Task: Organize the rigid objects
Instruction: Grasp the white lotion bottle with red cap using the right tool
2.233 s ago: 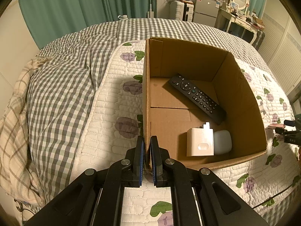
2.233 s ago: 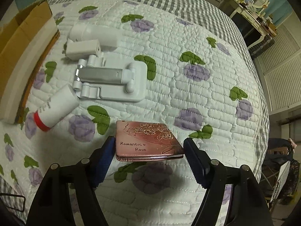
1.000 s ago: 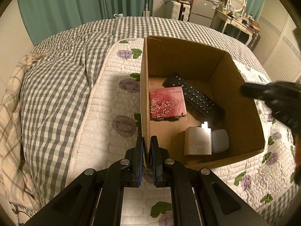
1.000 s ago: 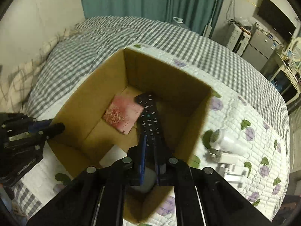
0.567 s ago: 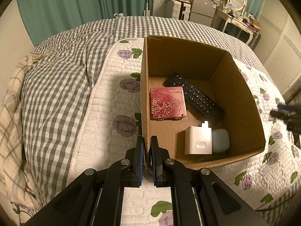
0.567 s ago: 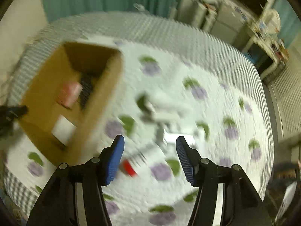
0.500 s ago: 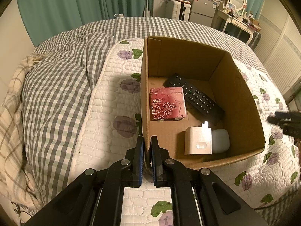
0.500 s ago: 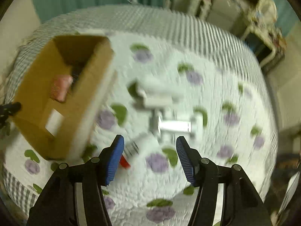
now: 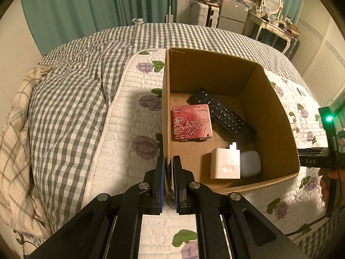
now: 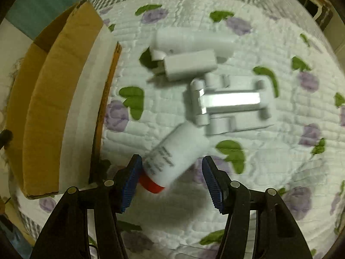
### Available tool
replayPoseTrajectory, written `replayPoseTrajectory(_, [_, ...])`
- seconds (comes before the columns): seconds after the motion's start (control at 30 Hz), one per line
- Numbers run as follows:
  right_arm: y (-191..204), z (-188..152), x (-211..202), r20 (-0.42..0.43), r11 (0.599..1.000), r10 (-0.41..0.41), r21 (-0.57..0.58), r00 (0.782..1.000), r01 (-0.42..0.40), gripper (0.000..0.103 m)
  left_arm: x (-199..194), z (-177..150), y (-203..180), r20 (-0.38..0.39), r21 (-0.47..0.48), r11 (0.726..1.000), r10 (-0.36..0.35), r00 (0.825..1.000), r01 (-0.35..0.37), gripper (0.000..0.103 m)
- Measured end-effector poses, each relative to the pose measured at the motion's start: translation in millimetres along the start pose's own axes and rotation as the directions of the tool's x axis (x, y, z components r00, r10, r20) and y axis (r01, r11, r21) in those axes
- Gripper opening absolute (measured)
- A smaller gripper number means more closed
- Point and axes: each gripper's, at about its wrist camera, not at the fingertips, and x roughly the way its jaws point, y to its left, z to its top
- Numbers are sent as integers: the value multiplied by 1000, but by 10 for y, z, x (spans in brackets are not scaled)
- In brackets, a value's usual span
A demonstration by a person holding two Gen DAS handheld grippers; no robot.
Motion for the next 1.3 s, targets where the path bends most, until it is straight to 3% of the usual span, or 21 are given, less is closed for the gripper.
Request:
replayPoseTrajectory(0.33, [165,-16,86,16,997,-31,-76,999,32,55,11,-6,-2,-4,1,1000,8,1000,-8,7])
replayPoseTrajectory(0.53, [376,-217,-61,71,982,-101,-153,992,111,44,10,-6,-3,-5,0,1000,7,1000,-7,7])
replayPoseTrajectory(0.77, [582,-310,-412,150,967,-121,-204,981,151,34,10,-6,-4,-5,0,1000,7,1000,-7,7])
replayPoseTrajectory(0.83, [580,-302,-508,166,965,-116,-213,979,151,30,9,-8,-4,-5,0,1000,5,1000,-5,7])
replayPoseTrajectory(0.87, [600,-306,-562,176,964,-111,-221,978,149,18,14,-11,-9,-5,0,1000,5,1000,-5,7])
replayPoseTrajectory(0.9, [592,-290,-597,186,963,-105,-227,977,147,0,14,-15,-9,-6,-1,1000,3,1000,-3,7])
replayPoseTrajectory(1.03, [695,-221,-725,213,955,-83,-263,973,139,0,22,-13,-7,-7,-1,1000,3,1000,-3,7])
replayPoseTrajectory(1.3, [579,-249,-412,97,952,-103,-279,990,126,2,33,-10,-6,-7,-2,1000,3,1000,-3,7])
